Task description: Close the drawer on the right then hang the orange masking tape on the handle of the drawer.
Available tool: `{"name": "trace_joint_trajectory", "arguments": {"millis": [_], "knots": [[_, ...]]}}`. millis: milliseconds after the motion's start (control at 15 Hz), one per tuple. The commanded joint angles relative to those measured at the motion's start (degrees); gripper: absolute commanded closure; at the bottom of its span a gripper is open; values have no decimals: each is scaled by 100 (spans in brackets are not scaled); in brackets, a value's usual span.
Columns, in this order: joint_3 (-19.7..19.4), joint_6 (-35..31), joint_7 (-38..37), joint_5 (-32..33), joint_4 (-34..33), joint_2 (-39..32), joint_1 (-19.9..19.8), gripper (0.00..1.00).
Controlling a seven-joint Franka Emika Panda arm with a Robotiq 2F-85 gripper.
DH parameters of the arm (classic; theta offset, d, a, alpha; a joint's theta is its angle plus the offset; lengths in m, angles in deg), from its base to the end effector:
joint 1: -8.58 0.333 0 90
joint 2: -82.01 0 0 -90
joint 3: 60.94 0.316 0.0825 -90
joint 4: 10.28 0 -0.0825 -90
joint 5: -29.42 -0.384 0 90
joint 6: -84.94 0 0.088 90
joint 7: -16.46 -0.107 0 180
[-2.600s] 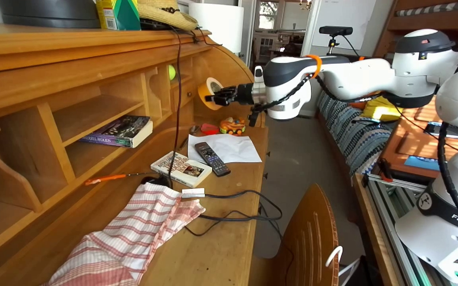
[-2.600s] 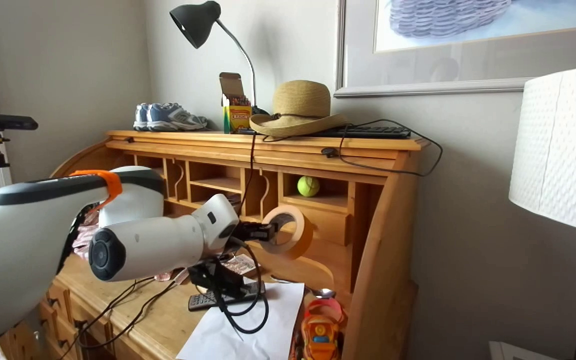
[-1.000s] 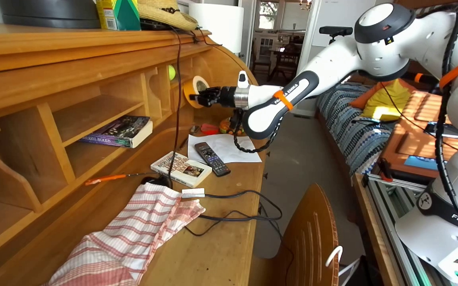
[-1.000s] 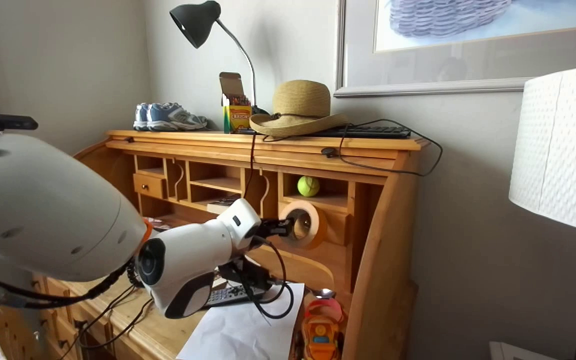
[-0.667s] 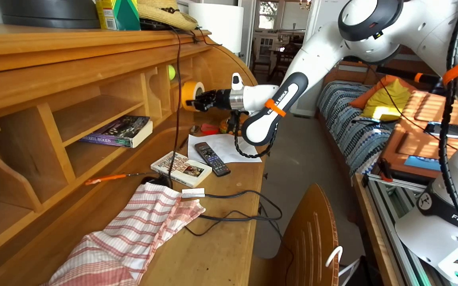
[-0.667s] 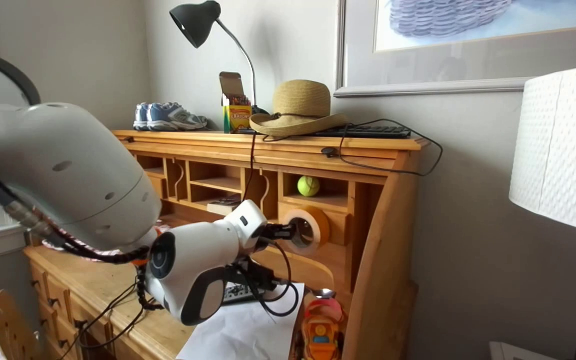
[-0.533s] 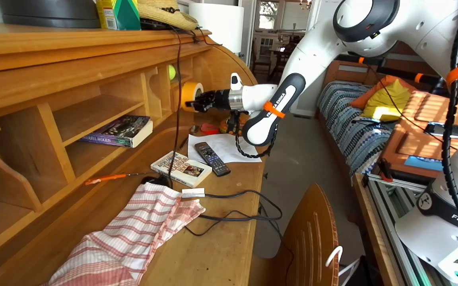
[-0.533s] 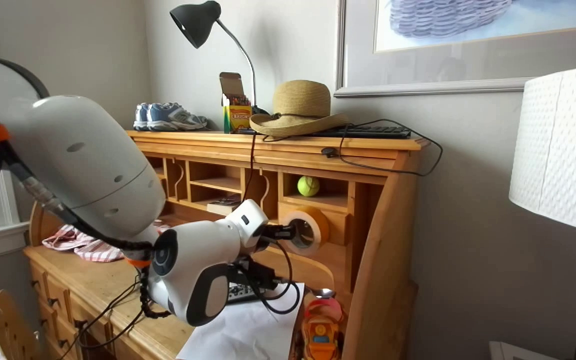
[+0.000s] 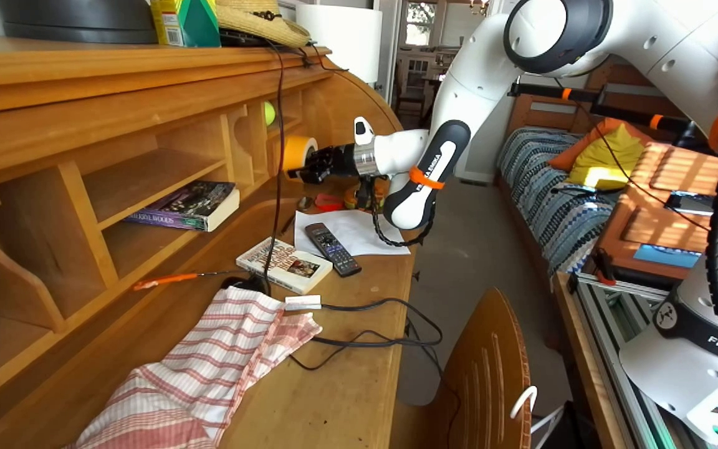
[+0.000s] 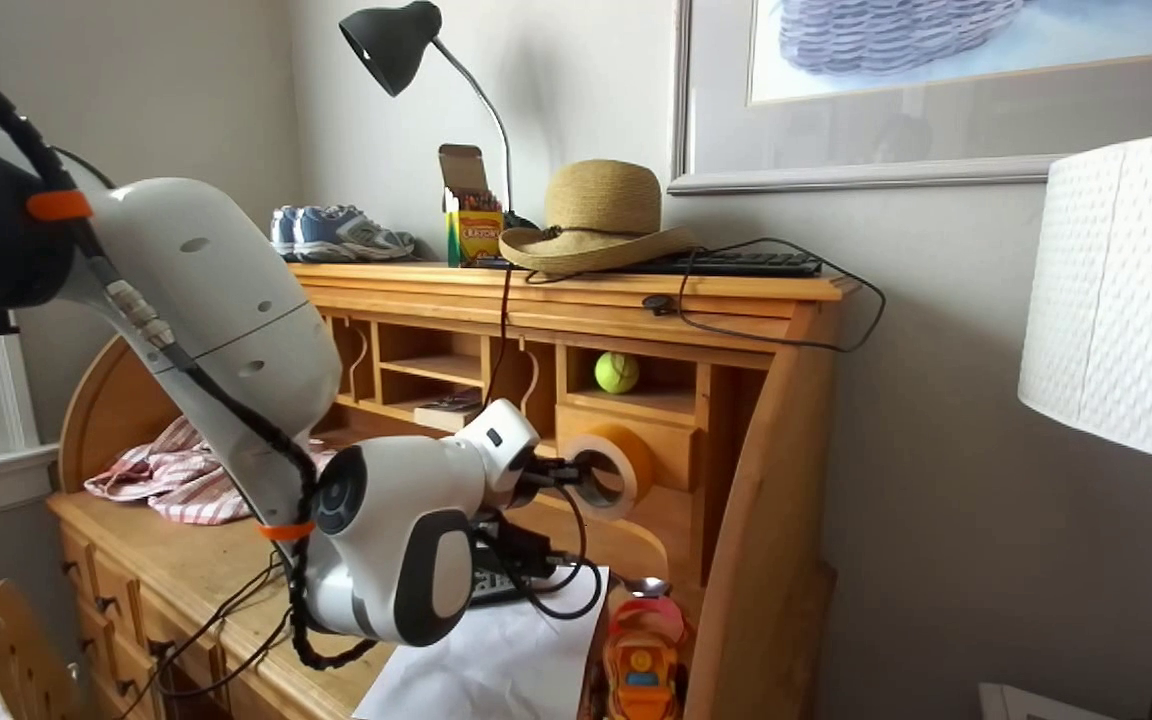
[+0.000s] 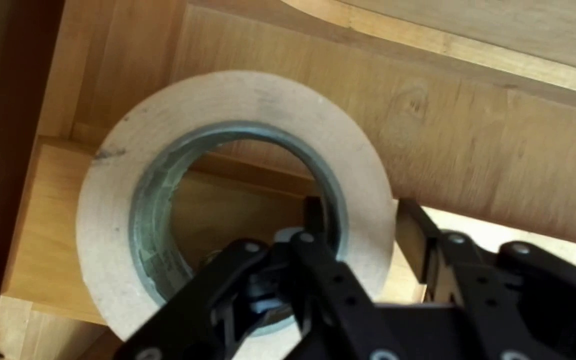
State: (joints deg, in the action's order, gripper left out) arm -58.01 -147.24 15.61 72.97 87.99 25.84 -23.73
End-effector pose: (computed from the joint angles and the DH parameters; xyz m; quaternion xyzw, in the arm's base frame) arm 0.6003 -0.2376 0.1810 0.7885 0.1396 0.5965 0.0547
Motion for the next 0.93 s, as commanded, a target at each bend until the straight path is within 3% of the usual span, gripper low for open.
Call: {"name": "trace_joint_trajectory", "arguments": {"millis": [0,267,533,867], "knots": [[-432,-80,-399,47,-162,-10,373,27],[-736,-92,-266,-425,202,185,646,0],[-1080,-309,-25,-616,1011,539,853,0],[-1403,-72,-240,1167,2395,1289,894,0]]}}
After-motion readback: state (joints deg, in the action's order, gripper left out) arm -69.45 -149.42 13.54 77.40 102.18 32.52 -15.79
